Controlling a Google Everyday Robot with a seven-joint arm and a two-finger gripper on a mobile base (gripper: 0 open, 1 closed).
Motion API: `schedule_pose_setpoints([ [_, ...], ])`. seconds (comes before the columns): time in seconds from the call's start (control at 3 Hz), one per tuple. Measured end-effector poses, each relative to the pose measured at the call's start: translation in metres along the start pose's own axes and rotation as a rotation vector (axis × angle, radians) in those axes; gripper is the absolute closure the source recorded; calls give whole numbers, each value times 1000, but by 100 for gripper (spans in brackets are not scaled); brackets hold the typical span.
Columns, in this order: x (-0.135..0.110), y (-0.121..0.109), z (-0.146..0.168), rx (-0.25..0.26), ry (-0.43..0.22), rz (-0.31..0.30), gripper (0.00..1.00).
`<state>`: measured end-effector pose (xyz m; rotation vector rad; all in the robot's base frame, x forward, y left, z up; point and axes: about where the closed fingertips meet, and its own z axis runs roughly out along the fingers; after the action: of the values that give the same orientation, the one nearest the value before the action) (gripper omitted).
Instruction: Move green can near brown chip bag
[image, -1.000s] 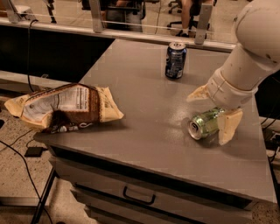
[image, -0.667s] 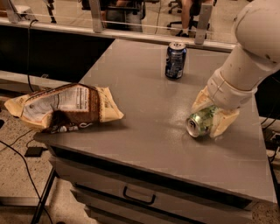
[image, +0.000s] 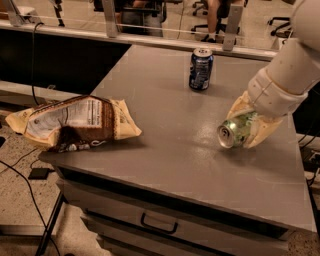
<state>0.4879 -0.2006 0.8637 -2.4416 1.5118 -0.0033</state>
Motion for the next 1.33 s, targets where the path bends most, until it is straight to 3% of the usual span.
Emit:
schedule_pose_setpoints([
  [0.33, 12, -9, -32, 72, -78, 33, 100],
  [0.67, 10, -29, -64, 192, -209, 35, 100],
  [1.0, 11, -28, -62, 187, -203, 35, 100],
  [1.33, -11, -38, -61, 186, -270, -2, 100],
])
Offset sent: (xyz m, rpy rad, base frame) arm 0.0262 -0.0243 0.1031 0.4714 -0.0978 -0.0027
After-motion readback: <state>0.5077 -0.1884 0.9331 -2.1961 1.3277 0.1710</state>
